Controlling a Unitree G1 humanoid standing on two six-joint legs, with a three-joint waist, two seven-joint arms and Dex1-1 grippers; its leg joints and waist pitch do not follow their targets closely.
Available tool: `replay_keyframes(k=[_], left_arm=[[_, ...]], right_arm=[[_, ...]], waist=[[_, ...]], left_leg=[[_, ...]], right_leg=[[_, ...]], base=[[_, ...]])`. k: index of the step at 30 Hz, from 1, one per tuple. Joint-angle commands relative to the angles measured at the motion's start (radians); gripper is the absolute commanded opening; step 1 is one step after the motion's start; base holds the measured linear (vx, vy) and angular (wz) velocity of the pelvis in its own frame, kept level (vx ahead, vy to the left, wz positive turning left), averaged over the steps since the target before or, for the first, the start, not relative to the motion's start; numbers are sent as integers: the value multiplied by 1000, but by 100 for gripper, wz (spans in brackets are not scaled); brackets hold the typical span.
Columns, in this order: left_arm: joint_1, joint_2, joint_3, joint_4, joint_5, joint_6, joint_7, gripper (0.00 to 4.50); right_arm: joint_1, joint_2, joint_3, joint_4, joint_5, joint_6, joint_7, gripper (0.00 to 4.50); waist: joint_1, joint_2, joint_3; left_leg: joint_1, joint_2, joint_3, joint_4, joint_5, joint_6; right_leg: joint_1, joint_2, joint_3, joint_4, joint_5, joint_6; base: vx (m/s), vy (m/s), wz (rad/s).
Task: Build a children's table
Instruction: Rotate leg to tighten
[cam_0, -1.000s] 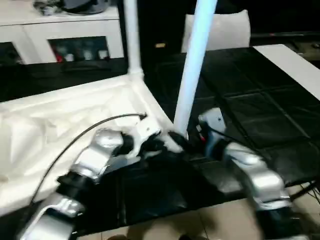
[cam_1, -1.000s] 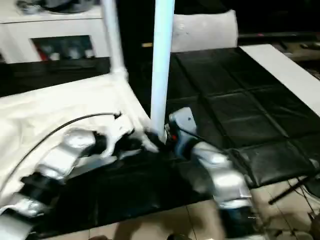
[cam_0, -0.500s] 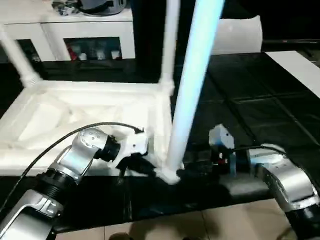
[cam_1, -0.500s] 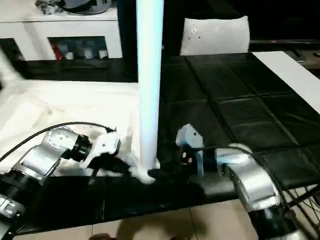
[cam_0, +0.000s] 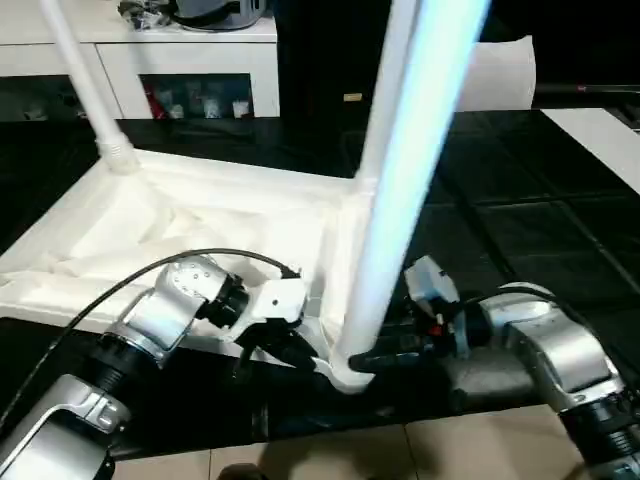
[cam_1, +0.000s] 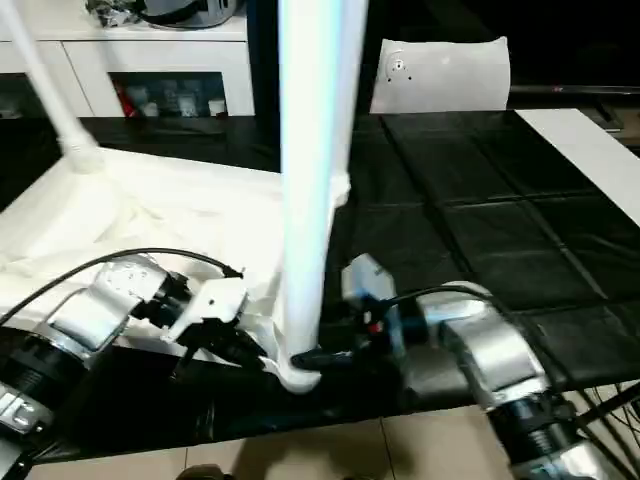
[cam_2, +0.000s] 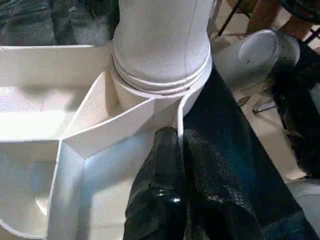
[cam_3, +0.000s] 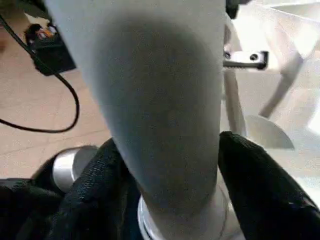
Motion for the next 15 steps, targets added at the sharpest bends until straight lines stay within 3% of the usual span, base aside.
replay_keyframes(k=[1, 6, 12, 14, 15], left_arm=[[-24, -13, -17, -36, -15, -25, -44, 0], [-21, -7, -17, -38, -17, -23, -42, 0], [-16, -13, 6, -21, -16, -3, 2, 0], [-15, -16, 11, -19, -15, 3, 14, 0], [-15, -31, 31, -3, -1, 43, 82, 0]], right_arm=[[-18, -4, 9, 7, 12, 15, 18, 259], [-18, 1, 14, 7, 20, 33, 27, 214], [9, 26, -2, -25, 47, 67, -19, 202], [15, 32, -6, -30, 50, 72, -34, 202], [33, 65, -22, -40, 38, 77, -114, 202]], waist=[[-11, -6, -65], [-9, -2, -67], [-10, 6, -65], [-11, 3, -64], [-10, 6, -64]], left_leg=[[1, 30, 0, -75, -135, 40], [0, 29, -1, -75, -128, 35], [2, 28, -1, -76, -153, 27], [4, 27, -2, -78, -172, 21], [4, 26, -2, -77, -176, 20]], right_leg=[[61, -62, 61, -68, -326, -134], [62, -62, 61, -67, -318, -132], [62, -61, 60, -71, -318, -138], [62, -62, 59, -76, -356, -127], [62, -62, 58, -77, -367, -122]], base=[[0, 0, 0], [0, 0, 0], [0, 0, 0], [0, 0, 0], [0, 0, 0]])
